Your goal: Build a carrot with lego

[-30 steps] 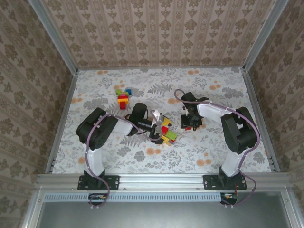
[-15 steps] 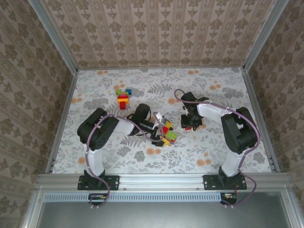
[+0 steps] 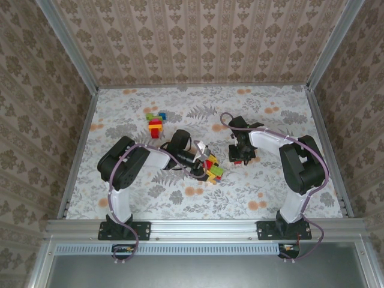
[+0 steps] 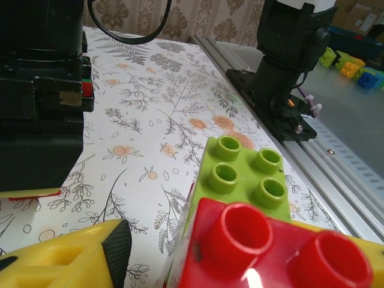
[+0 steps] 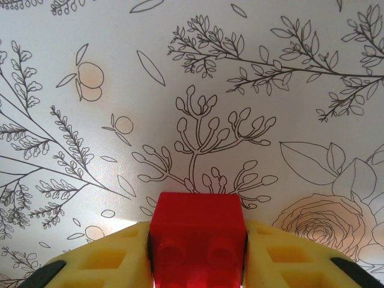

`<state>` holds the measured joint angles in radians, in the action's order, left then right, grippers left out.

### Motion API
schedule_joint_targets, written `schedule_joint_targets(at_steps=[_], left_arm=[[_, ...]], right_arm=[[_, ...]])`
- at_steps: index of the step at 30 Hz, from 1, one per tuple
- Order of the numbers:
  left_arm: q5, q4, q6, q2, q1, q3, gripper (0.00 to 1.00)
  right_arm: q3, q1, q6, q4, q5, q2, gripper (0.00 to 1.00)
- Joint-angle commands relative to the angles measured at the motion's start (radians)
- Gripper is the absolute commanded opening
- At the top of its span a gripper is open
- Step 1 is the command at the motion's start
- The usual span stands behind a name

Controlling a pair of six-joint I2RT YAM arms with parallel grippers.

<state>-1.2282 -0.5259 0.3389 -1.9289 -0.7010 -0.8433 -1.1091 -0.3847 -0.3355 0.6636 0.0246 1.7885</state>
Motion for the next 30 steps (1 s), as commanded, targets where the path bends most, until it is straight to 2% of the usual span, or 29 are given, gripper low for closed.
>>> schedule_joint_targets(at_steps=[1,14,22,30], left_arm=[[-0.040,0.007,0.029,0.037,-0.008,-0.005,0.58],[0.018,-0.026,0.031,0.071,-0.008,0.052,0.33],[0.233,-0.072,0.048,0.117,-0.033,0.142,0.26],[0.348,-0.292,-0.030,0.074,-0.035,0.224,0.24]], right_arm=[[0.009,-0.005,0.004,0.035,-0.025,-0.023,0.35],[0.017,-0.006,-0.011,0.050,-0.031,-0.057,0.29],[0.010,-0.006,-0.035,0.080,-0.027,-0.110,0.26],[-0.021,-0.016,-0.106,0.187,0.012,-0.280,0.24]])
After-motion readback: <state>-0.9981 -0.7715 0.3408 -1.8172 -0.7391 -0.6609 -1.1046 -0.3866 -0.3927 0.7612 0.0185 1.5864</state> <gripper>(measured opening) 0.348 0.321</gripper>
